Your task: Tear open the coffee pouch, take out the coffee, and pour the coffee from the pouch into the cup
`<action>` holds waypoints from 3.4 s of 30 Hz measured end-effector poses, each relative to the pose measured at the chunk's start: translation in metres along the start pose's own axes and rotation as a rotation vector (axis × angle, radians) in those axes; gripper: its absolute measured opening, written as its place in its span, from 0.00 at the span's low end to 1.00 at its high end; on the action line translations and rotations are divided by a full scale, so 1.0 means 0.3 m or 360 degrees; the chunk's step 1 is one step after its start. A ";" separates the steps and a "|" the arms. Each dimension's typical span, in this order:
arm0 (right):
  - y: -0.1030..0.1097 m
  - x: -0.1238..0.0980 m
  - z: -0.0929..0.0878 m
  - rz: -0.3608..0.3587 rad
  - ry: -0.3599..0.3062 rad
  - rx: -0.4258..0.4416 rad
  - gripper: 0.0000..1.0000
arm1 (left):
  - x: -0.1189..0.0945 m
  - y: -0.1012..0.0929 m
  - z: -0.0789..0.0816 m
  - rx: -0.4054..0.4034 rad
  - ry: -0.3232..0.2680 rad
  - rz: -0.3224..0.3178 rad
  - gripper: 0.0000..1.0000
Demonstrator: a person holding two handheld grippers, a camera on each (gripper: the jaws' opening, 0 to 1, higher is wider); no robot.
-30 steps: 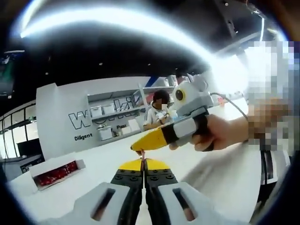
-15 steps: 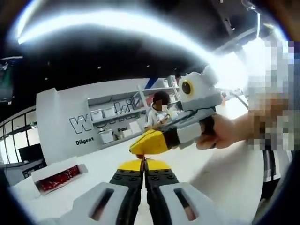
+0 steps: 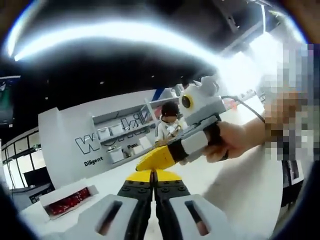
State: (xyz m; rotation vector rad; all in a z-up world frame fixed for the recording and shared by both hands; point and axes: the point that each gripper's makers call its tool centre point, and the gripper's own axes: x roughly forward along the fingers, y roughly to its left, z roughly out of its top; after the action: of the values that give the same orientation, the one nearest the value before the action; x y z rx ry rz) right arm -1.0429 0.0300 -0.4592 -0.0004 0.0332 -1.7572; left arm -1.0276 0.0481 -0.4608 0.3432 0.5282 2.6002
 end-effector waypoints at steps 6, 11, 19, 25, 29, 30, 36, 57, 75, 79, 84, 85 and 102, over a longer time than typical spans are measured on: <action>-0.033 0.022 -0.025 -0.0116 0.0094 -0.0064 0.00 | 0.009 -0.002 -0.024 -0.0005 0.0072 0.0015 0.02; -0.082 0.020 -0.045 -0.0247 0.0159 -0.0078 0.00 | 0.014 -0.004 -0.034 0.0063 0.0107 0.0036 0.02; -0.102 0.020 -0.037 -0.0259 0.0144 -0.0073 0.00 | 0.006 -0.003 -0.035 0.0064 0.0114 0.0037 0.02; -0.123 0.007 -0.045 -0.0334 0.0166 -0.0058 0.00 | 0.007 -0.001 -0.054 0.0077 0.0170 0.0047 0.02; -0.124 -0.001 -0.046 -0.0373 0.0173 -0.0074 0.00 | 0.010 0.000 -0.064 0.0080 0.0198 0.0053 0.01; -0.126 -0.001 -0.048 -0.0378 0.0173 -0.0067 0.00 | 0.011 0.001 -0.066 0.0076 0.0203 0.0052 0.01; -0.125 -0.008 -0.067 -0.0422 0.0219 -0.0107 0.00 | 0.020 -0.001 -0.087 0.0046 0.0257 0.0047 0.01; -0.225 -0.091 -0.069 -0.0618 0.0142 -0.0046 0.00 | 0.022 0.009 -0.112 -0.0037 0.0303 0.0056 0.01; -0.154 -0.050 -0.095 -0.0246 0.0107 0.0163 0.01 | -0.008 0.098 -0.136 -0.0470 0.0261 0.0126 0.03; -0.171 -0.051 -0.115 -0.0254 0.0122 0.0191 0.02 | -0.011 0.094 -0.131 -0.0479 0.0247 0.0136 0.03; -0.177 -0.056 -0.099 -0.0241 0.0085 0.0273 0.02 | -0.002 0.053 -0.141 -0.0512 0.0286 0.0042 0.03; -0.175 -0.053 -0.103 -0.0239 0.0092 0.0286 0.02 | -0.001 0.050 -0.144 -0.0520 0.0293 0.0034 0.03; -0.183 -0.016 -0.154 -0.0228 0.0193 0.0350 0.02 | -0.005 0.041 -0.148 -0.0544 0.0291 -0.0012 0.04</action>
State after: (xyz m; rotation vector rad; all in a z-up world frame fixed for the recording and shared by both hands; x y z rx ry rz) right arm -1.0968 0.0458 -0.5040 0.2700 -0.0736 -1.8945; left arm -1.0455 0.0237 -0.4956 -0.0095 0.1356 2.6656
